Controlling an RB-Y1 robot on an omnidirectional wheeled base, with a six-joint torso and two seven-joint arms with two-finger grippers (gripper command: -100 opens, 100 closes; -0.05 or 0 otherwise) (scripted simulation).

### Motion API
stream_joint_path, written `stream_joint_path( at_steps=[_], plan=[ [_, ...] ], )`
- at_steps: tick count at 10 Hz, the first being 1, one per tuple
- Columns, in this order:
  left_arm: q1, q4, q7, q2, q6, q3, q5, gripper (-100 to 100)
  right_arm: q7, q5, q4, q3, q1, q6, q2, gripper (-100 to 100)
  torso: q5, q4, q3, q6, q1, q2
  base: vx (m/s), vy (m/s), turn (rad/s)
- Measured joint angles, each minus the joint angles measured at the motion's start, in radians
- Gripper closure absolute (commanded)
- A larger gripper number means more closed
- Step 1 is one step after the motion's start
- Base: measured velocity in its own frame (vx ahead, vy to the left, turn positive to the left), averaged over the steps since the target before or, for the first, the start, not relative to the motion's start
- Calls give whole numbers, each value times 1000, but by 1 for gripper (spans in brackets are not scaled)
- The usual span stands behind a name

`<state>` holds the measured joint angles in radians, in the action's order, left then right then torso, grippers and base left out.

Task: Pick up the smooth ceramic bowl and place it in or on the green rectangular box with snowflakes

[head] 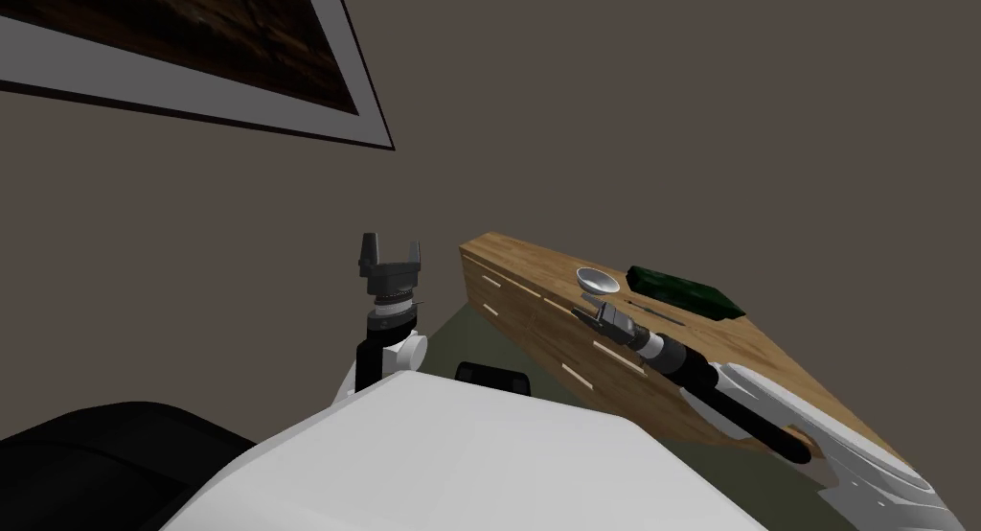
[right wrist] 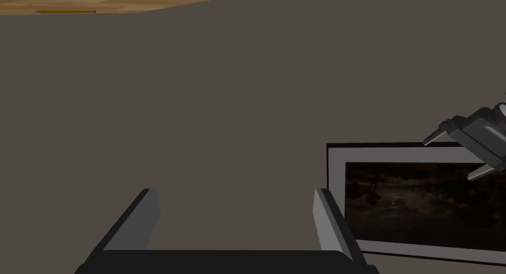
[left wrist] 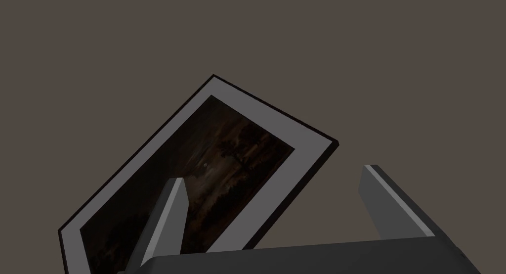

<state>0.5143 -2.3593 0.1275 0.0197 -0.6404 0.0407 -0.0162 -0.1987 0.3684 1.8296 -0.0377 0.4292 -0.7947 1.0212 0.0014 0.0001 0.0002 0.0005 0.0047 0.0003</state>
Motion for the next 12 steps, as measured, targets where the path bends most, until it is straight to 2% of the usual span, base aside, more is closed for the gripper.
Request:
stream_joint_path(
  at_steps=[6, 7, 12],
  plan=[
    [0, 0, 0, 0, 0, 0, 0, 0, -55, 102, -91, 8, -22, -3, 177, -100, 0, 0, -1, 0, -2, -1, 23, 64, 70],
    [0, 0, 0, 0, 0, 0, 0, 0, -67, 127, -129, 21, -41, -11, 203, -100, -1, 0, -1, 0, -2, -1, 20, 50, 48],
    [0, 0, 0, 0, 0, 0, 0, 0, -105, 202, -214, 33, -58, -19, 332, -100, -1, 0, 0, 0, -3, -1, 28, 38, 71]
  ],
)
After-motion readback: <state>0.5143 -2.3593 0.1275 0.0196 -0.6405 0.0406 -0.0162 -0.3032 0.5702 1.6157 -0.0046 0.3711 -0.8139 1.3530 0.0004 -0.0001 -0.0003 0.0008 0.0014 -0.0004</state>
